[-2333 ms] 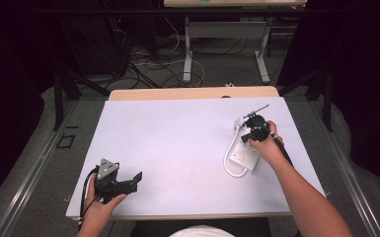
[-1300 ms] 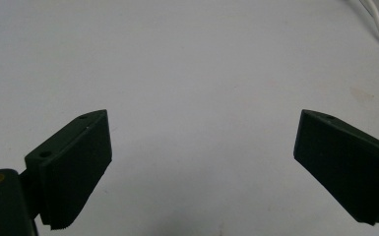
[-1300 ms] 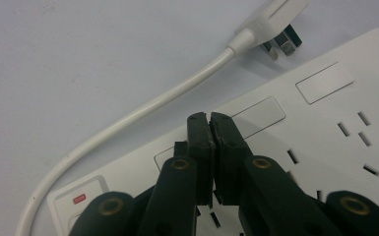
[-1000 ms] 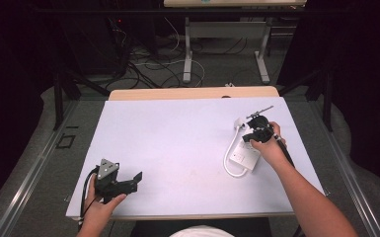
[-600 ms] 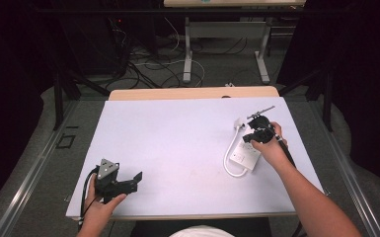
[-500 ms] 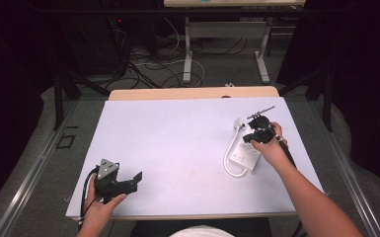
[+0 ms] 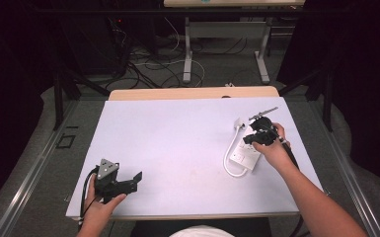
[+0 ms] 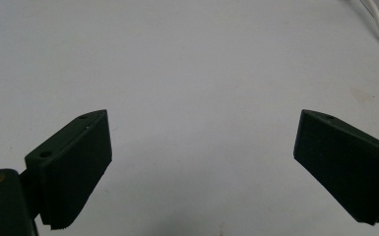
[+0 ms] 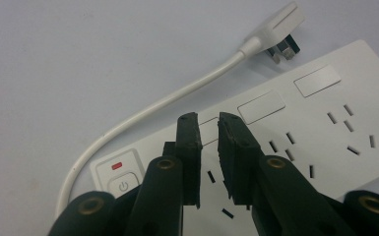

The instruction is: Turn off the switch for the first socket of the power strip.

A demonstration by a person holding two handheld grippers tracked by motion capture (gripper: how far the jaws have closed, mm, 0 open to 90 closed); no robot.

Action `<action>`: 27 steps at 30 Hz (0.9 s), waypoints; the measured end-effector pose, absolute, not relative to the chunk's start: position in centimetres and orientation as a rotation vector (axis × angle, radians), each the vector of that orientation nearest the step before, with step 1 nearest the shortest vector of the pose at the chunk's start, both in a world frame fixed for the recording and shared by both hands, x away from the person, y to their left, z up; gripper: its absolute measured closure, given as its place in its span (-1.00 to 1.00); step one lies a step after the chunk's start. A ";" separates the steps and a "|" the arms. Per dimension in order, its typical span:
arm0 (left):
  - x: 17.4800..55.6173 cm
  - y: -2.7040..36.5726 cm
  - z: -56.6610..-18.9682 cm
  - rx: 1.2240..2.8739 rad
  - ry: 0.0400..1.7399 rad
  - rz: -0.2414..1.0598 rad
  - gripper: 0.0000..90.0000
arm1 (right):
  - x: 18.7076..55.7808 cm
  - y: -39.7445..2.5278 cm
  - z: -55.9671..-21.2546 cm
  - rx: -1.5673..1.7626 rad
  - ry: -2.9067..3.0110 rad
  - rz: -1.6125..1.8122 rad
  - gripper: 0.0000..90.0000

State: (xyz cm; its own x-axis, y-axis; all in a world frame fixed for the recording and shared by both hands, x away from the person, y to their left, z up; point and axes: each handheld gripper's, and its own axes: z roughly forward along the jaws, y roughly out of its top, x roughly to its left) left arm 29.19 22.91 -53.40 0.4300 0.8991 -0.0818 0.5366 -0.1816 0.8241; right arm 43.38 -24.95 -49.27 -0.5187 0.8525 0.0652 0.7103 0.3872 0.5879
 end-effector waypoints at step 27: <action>29.2 22.9 -53.4 1.850 1.224 0.553 -0.84 | 40.2 -25.2 -48.3 1.265 2.396 0.907 0.45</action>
